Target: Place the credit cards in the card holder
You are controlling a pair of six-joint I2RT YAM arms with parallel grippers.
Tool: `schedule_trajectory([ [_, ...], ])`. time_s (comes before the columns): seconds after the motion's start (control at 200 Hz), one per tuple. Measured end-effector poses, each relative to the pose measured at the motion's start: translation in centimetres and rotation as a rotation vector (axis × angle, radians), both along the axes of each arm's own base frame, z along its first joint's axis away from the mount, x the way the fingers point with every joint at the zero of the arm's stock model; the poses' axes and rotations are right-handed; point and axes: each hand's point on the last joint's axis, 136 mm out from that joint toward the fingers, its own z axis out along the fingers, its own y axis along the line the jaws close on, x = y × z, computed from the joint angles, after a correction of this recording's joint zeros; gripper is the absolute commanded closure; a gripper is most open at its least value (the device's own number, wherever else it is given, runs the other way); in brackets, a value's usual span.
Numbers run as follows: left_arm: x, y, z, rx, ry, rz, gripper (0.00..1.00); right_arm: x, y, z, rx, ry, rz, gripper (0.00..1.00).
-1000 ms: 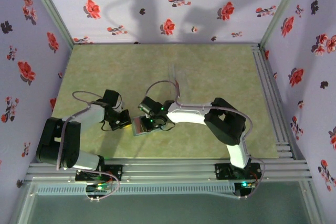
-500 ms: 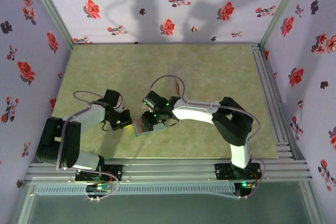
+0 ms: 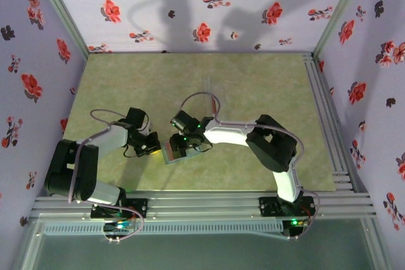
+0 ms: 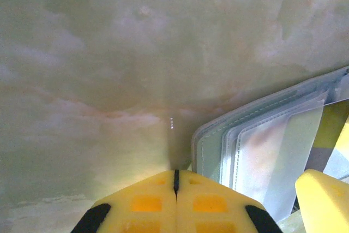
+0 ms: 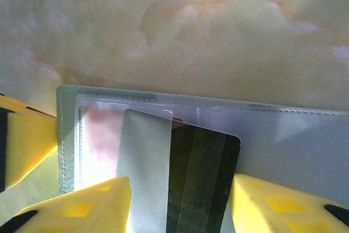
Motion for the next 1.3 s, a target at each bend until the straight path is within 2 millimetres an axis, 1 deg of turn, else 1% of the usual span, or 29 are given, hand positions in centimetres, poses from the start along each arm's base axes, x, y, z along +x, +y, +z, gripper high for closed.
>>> schedule_trajectory([
  [0.08,0.0,0.0,0.0,0.0,0.001,0.0,1.0,-0.1,0.1,0.0,0.001,-0.001,0.003,0.58],
  [0.235,0.1,0.0,-0.1,0.001,0.003,0.0,1.0,-0.7,0.5,0.1,0.003,-0.002,0.018,0.58],
  [0.44,0.1,0.0,-0.1,0.001,0.005,0.0,1.0,-1.4,1.7,0.7,0.041,0.003,0.047,0.56],
  [0.52,0.1,0.0,0.0,0.002,0.007,0.0,1.0,-1.5,1.8,0.8,0.047,0.004,0.05,0.54],
  [0.62,0.1,0.0,-0.1,0.002,0.008,0.0,1.0,-1.5,1.8,0.7,0.048,0.005,0.047,0.47],
  [0.685,0.0,0.0,-0.1,0.003,0.01,-0.001,1.0,-1.6,1.5,0.7,0.052,0.008,0.04,0.46],
  [0.875,-0.5,-0.3,0.3,-0.022,0.022,-0.008,1.0,-2.6,-0.1,1.2,0.055,0.024,0.024,0.46],
  [0.965,-1.0,-0.3,0.8,-0.03,0.016,-0.01,0.98,-3.1,-0.5,1.0,0.057,0.043,0.019,0.48],
  [1.13,-2.3,-0.4,1.4,-0.039,-0.001,-0.018,0.98,-3.9,-0.6,0.3,0.069,0.082,0.015,0.5],
  [1.3,-3.1,-0.6,1.0,-0.04,0.021,-0.017,1.0,-4.5,0.1,0.5,0.098,0.097,0.031,0.5],
])
